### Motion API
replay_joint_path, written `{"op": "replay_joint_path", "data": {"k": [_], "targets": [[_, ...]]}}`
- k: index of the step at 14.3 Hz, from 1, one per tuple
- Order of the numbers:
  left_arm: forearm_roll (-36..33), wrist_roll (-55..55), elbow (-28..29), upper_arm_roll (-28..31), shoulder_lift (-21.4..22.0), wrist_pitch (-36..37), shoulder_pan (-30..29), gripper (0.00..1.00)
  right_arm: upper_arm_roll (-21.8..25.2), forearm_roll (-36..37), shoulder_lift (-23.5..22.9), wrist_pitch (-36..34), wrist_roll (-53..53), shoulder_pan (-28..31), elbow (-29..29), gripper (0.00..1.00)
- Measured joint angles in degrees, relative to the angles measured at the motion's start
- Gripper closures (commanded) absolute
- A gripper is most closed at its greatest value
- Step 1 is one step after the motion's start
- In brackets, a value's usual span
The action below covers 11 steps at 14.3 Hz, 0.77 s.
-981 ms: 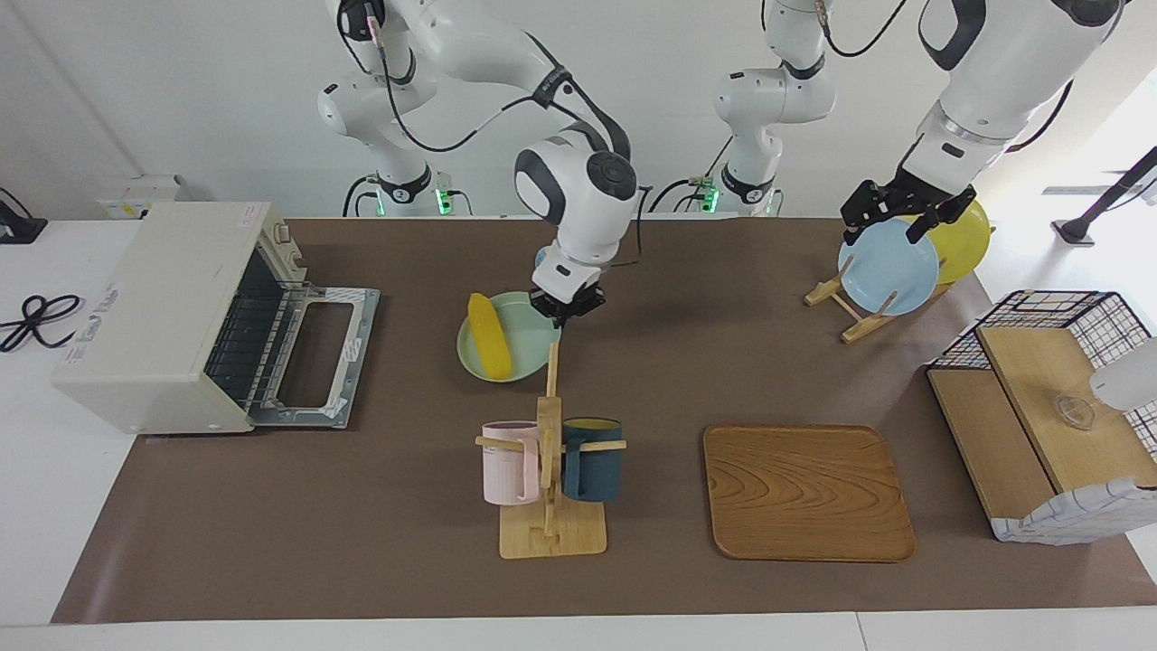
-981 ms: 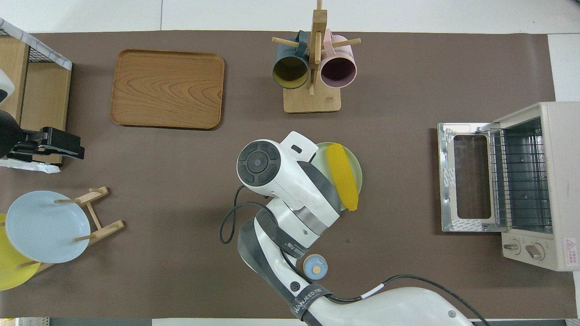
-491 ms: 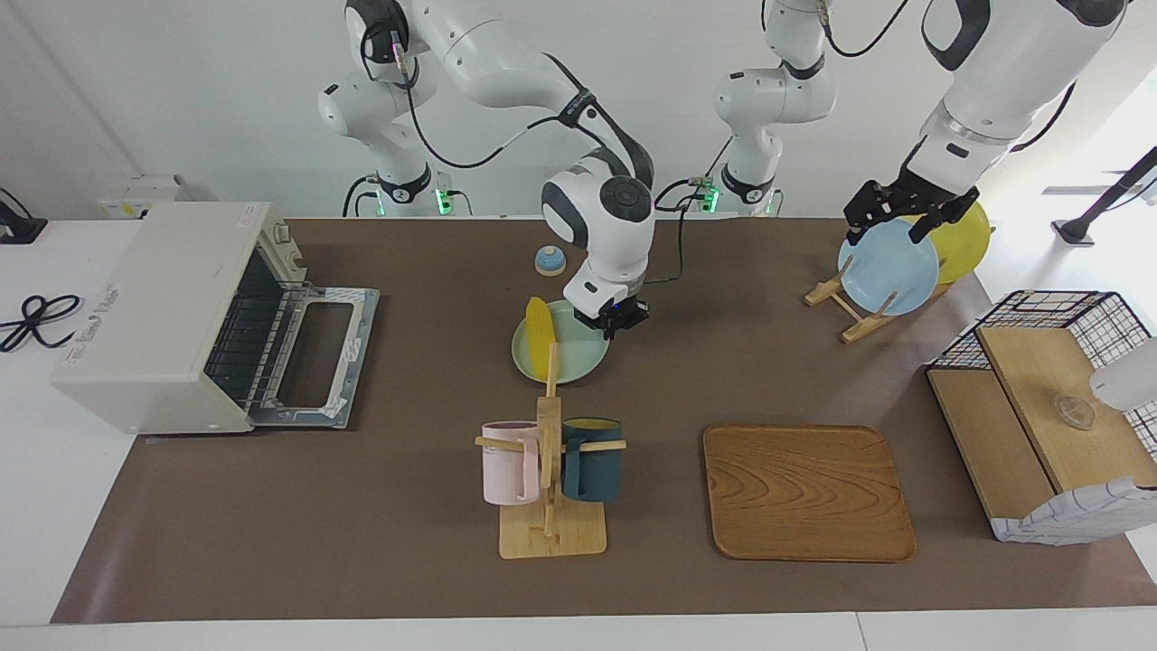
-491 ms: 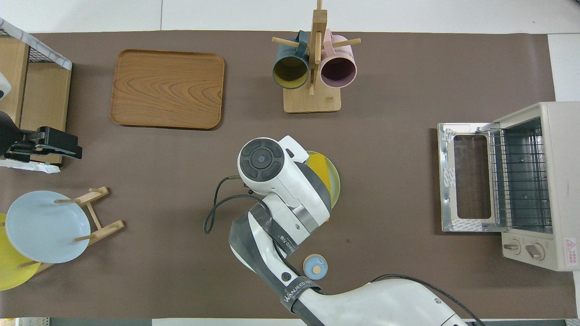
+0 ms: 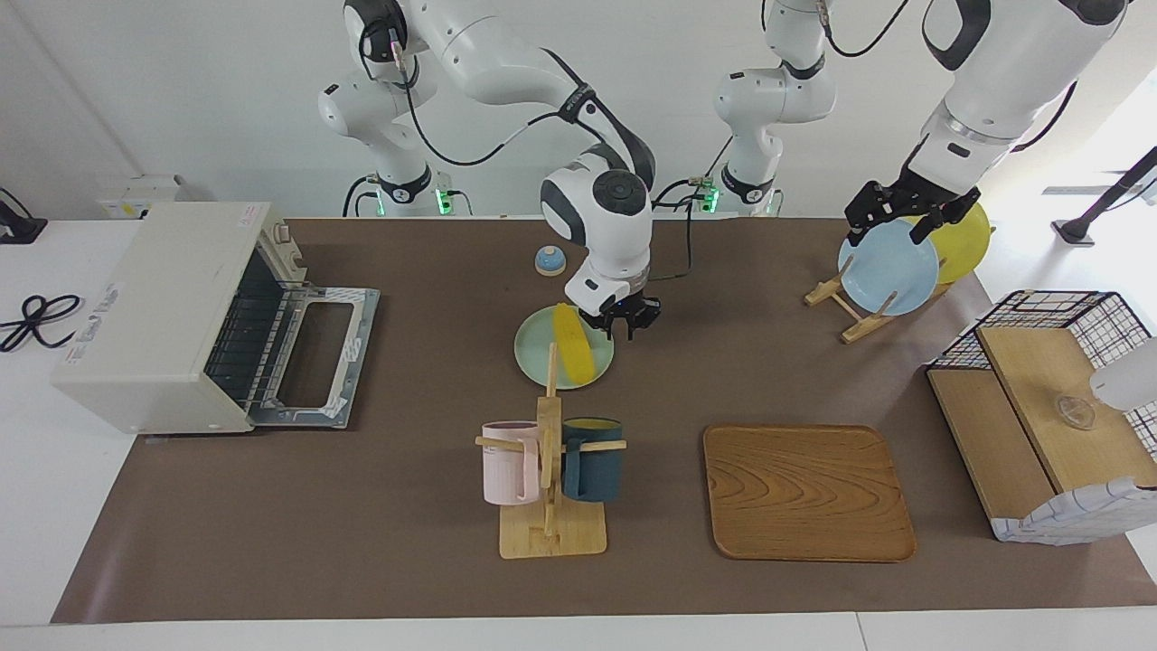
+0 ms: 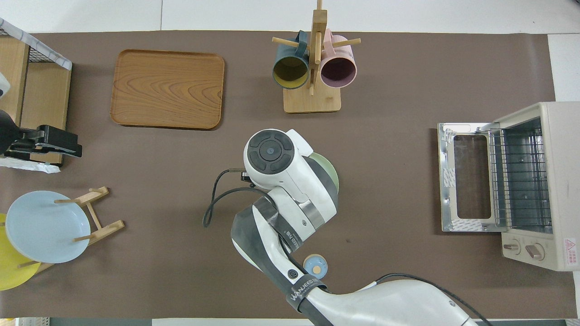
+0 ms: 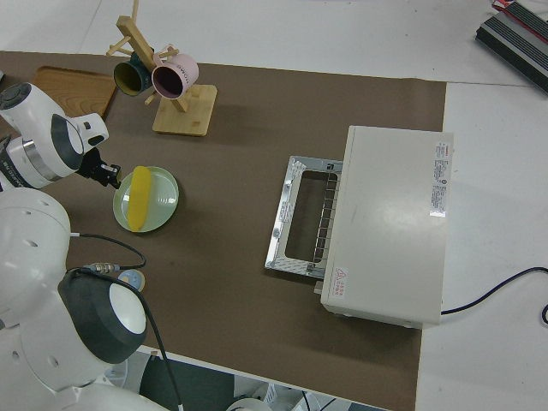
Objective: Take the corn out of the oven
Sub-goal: 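Set the plate on the table center while the left gripper approaches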
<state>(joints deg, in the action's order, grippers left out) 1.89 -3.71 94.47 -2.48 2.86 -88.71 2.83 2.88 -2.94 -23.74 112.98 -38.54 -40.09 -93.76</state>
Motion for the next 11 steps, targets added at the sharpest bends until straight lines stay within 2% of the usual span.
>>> {"op": "replay_joint_path", "data": {"k": [2,3,5,7,11], "targets": [[0.08,-0.72,1.56,-0.28,0.20,-1.52,0.67,0.00,0.08,3.96,3.86,-5.35,2.29,3.41,-2.02,0.93],[0.15,-1.97,2.58,-0.32,0.31,-2.45,1.90,0.00,0.11,4.54,6.25,-5.85,3.87,5.62,-5.00,1.00],[0.22,-5.68,4.96,-0.48,0.41,-5.21,5.61,0.00,0.15,4.64,10.12,-4.31,6.22,9.90,-11.84,1.00],[0.24,-10.44,8.29,-0.70,0.37,-9.96,10.68,0.00,0.20,4.91,11.94,-0.21,7.79,13.47,-17.41,1.00],[0.85,-17.19,15.58,-0.98,-0.61,-20.31,20.70,0.00,0.28,5.76,12.26,2.87,13.72,20.70,-21.46,1.00]]}}
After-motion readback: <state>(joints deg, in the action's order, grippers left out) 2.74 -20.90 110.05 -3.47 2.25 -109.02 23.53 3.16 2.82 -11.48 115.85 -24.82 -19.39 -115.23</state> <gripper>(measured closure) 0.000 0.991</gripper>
